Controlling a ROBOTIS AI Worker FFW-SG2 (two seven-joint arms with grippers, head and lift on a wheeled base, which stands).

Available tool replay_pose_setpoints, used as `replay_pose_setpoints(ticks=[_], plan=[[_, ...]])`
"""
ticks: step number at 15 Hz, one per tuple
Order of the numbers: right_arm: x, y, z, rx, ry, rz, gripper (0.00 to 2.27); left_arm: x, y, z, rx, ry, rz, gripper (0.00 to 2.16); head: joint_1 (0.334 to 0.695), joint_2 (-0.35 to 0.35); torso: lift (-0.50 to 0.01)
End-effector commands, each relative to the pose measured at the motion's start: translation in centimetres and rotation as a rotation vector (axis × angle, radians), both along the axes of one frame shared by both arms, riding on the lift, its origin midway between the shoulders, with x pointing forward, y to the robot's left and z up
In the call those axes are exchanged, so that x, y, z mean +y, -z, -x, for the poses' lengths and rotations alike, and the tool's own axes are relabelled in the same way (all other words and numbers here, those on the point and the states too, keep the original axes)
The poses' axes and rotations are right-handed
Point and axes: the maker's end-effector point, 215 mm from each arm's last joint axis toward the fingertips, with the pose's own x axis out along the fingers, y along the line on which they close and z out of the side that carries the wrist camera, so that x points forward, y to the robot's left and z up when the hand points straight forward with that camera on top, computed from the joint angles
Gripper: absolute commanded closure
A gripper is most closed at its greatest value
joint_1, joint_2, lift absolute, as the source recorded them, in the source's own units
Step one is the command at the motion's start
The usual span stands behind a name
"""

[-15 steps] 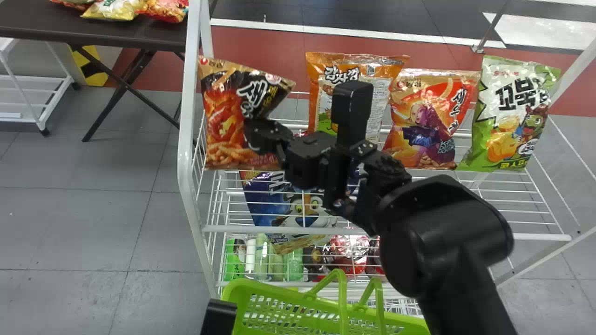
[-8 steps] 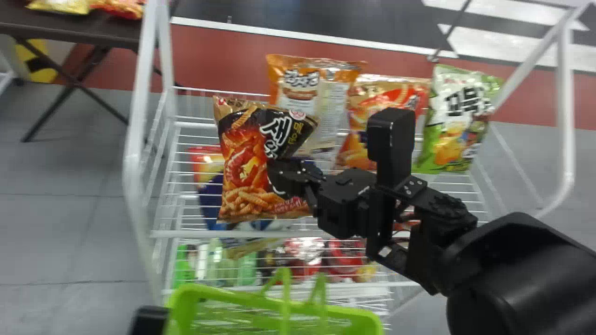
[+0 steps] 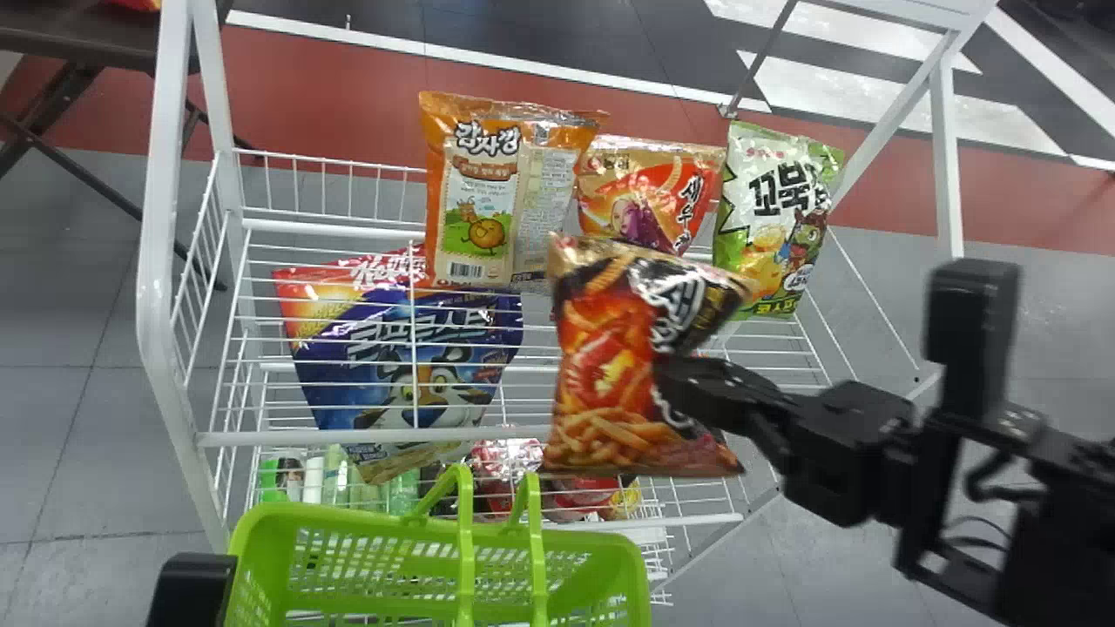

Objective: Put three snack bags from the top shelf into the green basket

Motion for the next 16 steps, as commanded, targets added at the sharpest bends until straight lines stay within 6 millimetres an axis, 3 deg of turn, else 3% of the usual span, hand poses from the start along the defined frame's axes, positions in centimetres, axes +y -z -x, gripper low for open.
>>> replay_pose_setpoints(ticks=[1, 2, 5, 9, 13, 16], plan=[[-1.7, 1.6, 3.7, 0.134, 0.031, -0.03, 2.24, 0.1, 0.0, -0.6, -0.026, -0.014, -0.006, 1.68, 0.695, -0.35, -0.045], [-1.5, 2.8, 6.6, 0.245, 0.03, -0.071, 2.25, 0.0, -0.1, -0.9, -0.036, -0.018, -0.005, 1.68, 0.695, -0.35, -0.045], [0.5, 0.7, 7.7, 0.228, -0.026, -0.158, 2.25, 0.0, -0.1, -1.5, -0.061, -0.033, -0.004, 1.68, 0.695, -0.35, -0.045], [4.9, 1.9, 9.2, 0.288, -0.108, -0.245, 2.25, -0.1, -0.3, -1.8, -0.066, -0.038, -0.002, 1.68, 0.695, -0.35, -0.045], [8.1, 6.3, 11.5, 0.425, -0.14, -0.281, 2.25, -0.2, -0.5, -1.8, -0.069, -0.038, 0.003, 1.68, 0.695, -0.35, -0.045], [9.8, 12.0, 14.1, 0.582, -0.144, -0.277, 2.25, -0.3, -0.6, -1.8, -0.07, -0.037, 0.004, 1.68, 0.695, -0.35, -0.045]])
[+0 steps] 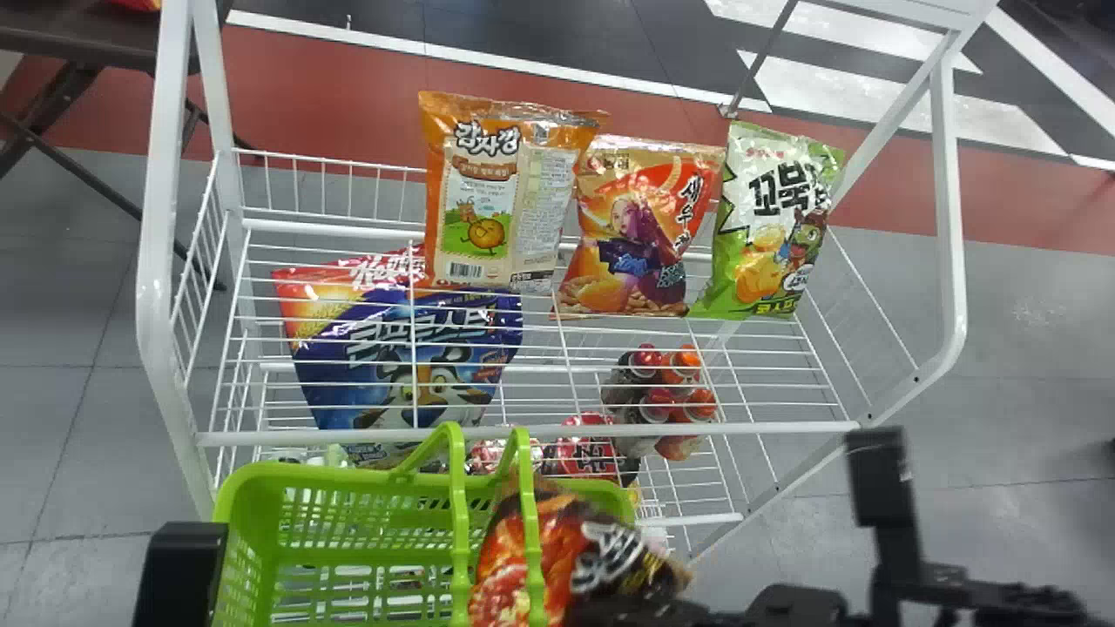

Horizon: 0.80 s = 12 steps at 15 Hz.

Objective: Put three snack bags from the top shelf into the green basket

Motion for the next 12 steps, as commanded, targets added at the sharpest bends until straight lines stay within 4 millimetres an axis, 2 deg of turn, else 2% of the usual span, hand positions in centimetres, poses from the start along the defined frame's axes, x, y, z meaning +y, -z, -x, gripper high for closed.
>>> replay_pose_setpoints(ticks=[1, 3, 5, 6, 7, 8, 10, 12], plan=[[0.8, 5.1, 2.3, 0.124, -0.027, 0.056, 2.25, -0.1, -0.1, 0.0, -0.002, 0.001, 0.0, 1.68, 0.695, -0.35, -0.045], [1.1, 8.3, 3.9, 0.198, -0.05, 0.097, 2.24, 0.0, -0.1, 0.0, -0.002, 0.001, 0.002, 1.68, 0.695, -0.35, -0.045], [1.3, 10.0, 4.8, 0.242, -0.06, 0.107, 2.22, 0.0, -0.2, 0.0, -0.003, 0.002, 0.004, 1.68, 0.695, -0.35, -0.045], [1.3, 10.3, 5.1, 0.257, -0.063, 0.096, 1.8, -0.1, -0.2, 0.1, -0.002, 0.003, 0.004, 1.68, 0.695, -0.35, -0.045], [0.9, 10.2, 4.7, 0.248, -0.053, 0.097, 0.55, -0.1, -0.2, 0.1, -0.002, 0.005, 0.005, 1.68, 0.695, -0.35, -0.045], [0.2, 9.6, 3.9, 0.225, -0.039, 0.092, 0.0, -0.1, -0.2, 0.2, 0.001, 0.006, 0.006, 1.68, 0.695, -0.35, -0.045], [-1.1, 7.9, 2.7, 0.18, -0.016, 0.098, 0.01, 0.1, -0.2, 0.1, 0.001, 0.003, 0.007, 1.68, 0.695, -0.35, -0.045], [-1.6, 5.6, 1.0, 0.097, 0.003, 0.07, 0.05, 0.0, -0.2, 0.0, 0.0, 0.003, 0.008, 1.68, 0.695, -0.35, -0.045]])
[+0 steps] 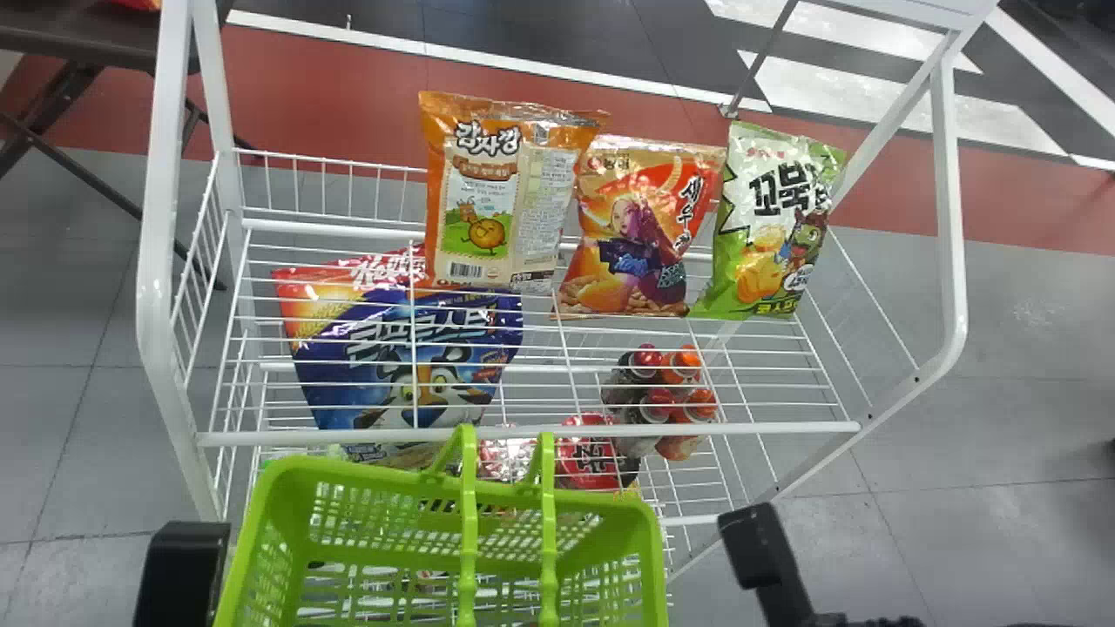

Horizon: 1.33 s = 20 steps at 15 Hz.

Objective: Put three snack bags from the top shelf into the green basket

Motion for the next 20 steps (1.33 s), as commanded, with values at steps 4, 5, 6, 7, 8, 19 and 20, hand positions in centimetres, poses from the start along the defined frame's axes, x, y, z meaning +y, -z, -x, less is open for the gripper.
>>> replay_pose_setpoints(ticks=[4, 5, 6, 7, 8, 19, 20], plan=[[-2.2, -5.2, -6.3, -0.268, 0.077, -0.039, 0.07, 0.0, 0.0, 0.0, 0.0, 0.001, 0.002, 1.68, 0.695, -0.35, -0.045], [-3.1, -6.2, -8.0, -0.344, 0.098, -0.03, 0.07, 0.0, -0.1, 0.1, 0.0, 0.002, 0.004, 1.68, 0.695, -0.35, -0.045], [-4.1, -7.5, -10.0, -0.431, 0.117, -0.023, 0.07, 0.0, 0.0, 0.1, 0.002, 0.002, 0.004, 1.68, 0.695, -0.35, -0.045], [-5.0, -9.4, -12.5, -0.556, 0.14, -0.023, 0.07, -0.1, -0.1, 0.2, 0.002, 0.004, 0.007, 1.68, 0.695, -0.35, -0.045], [-5.9, -12.2, -15.2, -0.713, 0.16, -0.022, 0.07, -0.2, -0.1, 0.2, 0.003, 0.006, 0.008, 1.68, 0.695, -0.35, -0.045], [-9.2, -15.3, -29.3, -1.164, 0.331, 0.232, 0.07, -1.2, 0.4, 1.5, 0.021, 0.034, -0.016, 1.68, 0.695, -0.35, -0.045], [-9.5, -14.7, -30.8, -1.162, 0.341, 0.259, 0.07, -1.3, 0.5, 1.5, 0.023, 0.035, -0.018, 1.68, 0.695, -0.35, -0.045]])
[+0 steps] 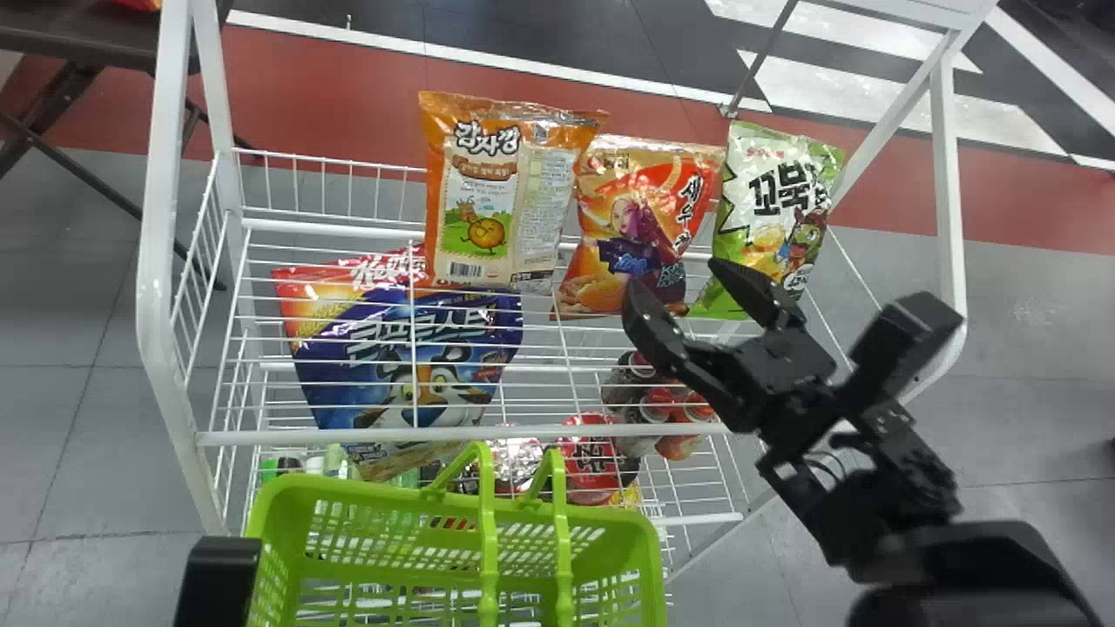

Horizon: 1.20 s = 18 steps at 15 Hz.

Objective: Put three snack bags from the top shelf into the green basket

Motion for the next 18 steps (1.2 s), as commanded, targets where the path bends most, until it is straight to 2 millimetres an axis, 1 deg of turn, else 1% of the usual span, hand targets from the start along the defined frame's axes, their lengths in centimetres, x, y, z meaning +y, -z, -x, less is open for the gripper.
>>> replay_pose_setpoints(ticks=[1, 2, 4, 6, 7, 8, 9, 10, 11, 12, 13, 15, 18], plan=[[-0.8, 1.0, -3.8, 0.001, 0.041, 0.048, 0.07, -0.1, 0.1, 0.3, 0.007, 0.005, -0.003, 1.68, 0.695, -0.35, -0.045], [-1.3, 1.7, -5.3, 0.015, 0.069, 0.075, 0.07, -0.1, 0.1, 0.3, 0.007, 0.005, -0.004, 1.68, 0.695, -0.35, -0.045], [-1.8, 2.5, -7.2, 0.03, 0.09, 0.095, 0.07, 0.0, 0.1, 0.4, 0.008, 0.006, -0.007, 1.68, 0.695, -0.35, -0.045], [-2.8, 3.8, -7.6, 0.061, 0.117, 0.096, 0.07, 0.1, 0.2, 0.4, 0.013, 0.013, -0.014, 1.68, 0.695, -0.35, -0.045], [-3.0, 4.8, -7.9, 0.097, 0.122, 0.099, 0.1, 0.1, 0.2, 0.4, 0.013, 0.013, -0.014, 1.68, 0.695, -0.35, -0.045], [-2.7, 6.1, -8.2, 0.135, 0.121, 0.108, 0.16, 0.1, 0.3, 0.4, 0.013, 0.014, -0.015, 1.68, 0.695, -0.35, -0.045], [-2.8, 6.7, -8.3, 0.15, 0.124, 0.117, 0.39, 0.1, 0.2, 0.3, 0.012, 0.015, -0.013, 1.68, 0.695, -0.35, -0.045], [-2.9, 7.0, -8.3, 0.159, 0.125, 0.117, 0.87, 0.1, 0.3, 0.4, 0.013, 0.016, -0.014, 1.68, 0.695, -0.35, -0.045], [-2.9, 7.4, -8.2, 0.171, 0.128, 0.116, 1.63, 0.2, 0.4, 0.3, 0.013, 0.016, -0.017, 1.68, 0.695, -0.35, -0.045], [-3.4, 7.2, -8.3, 0.167, 0.153, 0.12, 2.13, 0.1, 0.3, 0.4, 0.013, 0.016, -0.015, 1.68, 0.695, -0.35, -0.045], [-3.6, 7.0, -8.4, 0.162, 0.161, 0.123, 2.22, 0.2, 0.3, 0.3, 0.012, 0.016, -0.016, 1.68, 0.695, -0.35, -0.045], [-3.9, 6.7, -8.3, 0.156, 0.167, 0.125, 2.24, 0.1, 0.3, 0.4, 0.01, 0.018, -0.016, 1.68, 0.695, -0.35, -0.045], [-4.3, 5.3, -7.5, 0.128, 0.174, 0.091, 2.24, 0.1, 0.2, 0.4, 0.01, 0.018, -0.014, 1.68, 0.695, -0.35, -0.045]])
